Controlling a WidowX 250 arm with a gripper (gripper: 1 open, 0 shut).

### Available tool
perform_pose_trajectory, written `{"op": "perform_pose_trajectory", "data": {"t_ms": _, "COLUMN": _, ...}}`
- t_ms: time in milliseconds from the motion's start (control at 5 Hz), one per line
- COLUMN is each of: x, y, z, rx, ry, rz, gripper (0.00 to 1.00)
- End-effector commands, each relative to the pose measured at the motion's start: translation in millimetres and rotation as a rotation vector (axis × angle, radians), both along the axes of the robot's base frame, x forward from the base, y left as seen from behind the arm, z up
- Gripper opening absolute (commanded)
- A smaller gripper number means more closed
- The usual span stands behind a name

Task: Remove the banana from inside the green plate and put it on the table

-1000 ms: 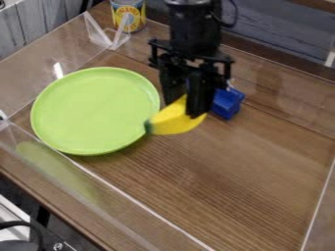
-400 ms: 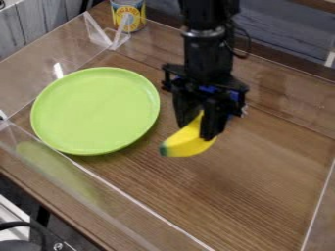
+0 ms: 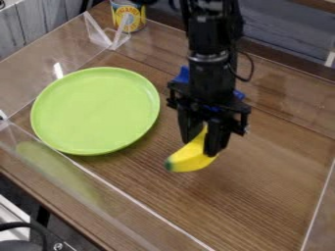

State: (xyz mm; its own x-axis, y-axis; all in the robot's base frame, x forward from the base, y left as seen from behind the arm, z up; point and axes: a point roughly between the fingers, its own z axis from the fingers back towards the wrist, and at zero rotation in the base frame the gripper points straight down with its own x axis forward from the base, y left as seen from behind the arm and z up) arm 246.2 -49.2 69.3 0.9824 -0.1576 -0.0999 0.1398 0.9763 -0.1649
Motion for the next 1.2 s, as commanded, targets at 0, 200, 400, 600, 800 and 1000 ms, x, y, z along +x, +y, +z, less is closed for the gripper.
{"op": "perform_pose_trajectory", "data": {"t_ms": 0, "x": 6.3, "y": -2.4, "z": -0.2, "rx": -0.005, "ry": -0.042, "rz": 0.001, "gripper": 0.0}}
{"op": "perform_pose_trajectory", "data": {"t_ms": 200, "x": 9.9, "y": -1.4, "z": -6.2, "rx": -0.003, "ry": -0.052, "rz": 0.0, "gripper": 0.0}}
{"op": "perform_pose_trajectory", "data": {"t_ms": 400, "x": 13.3, "y": 0.1, "z": -11.7, "rx": 0.0, "ry": -0.06, "rz": -0.002, "gripper": 0.0}}
{"op": "perform_pose_trajectory", "data": {"t_ms": 600, "x": 16.2, "y": 2.3, "z": -15.7, "rx": 0.003, "ry": -0.07, "rz": -0.001, "gripper": 1.0}}
{"op": "perform_pose_trajectory", "data": {"t_ms": 800, "x": 15.0, "y": 2.7, "z": -17.4, "rx": 0.009, "ry": -0.072, "rz": -0.012, "gripper": 1.0}}
{"op": "perform_pose_trajectory", "data": {"t_ms": 1000, "x": 13.7, "y": 0.2, "z": -23.1, "rx": 0.012, "ry": -0.072, "rz": -0.019, "gripper": 1.0}}
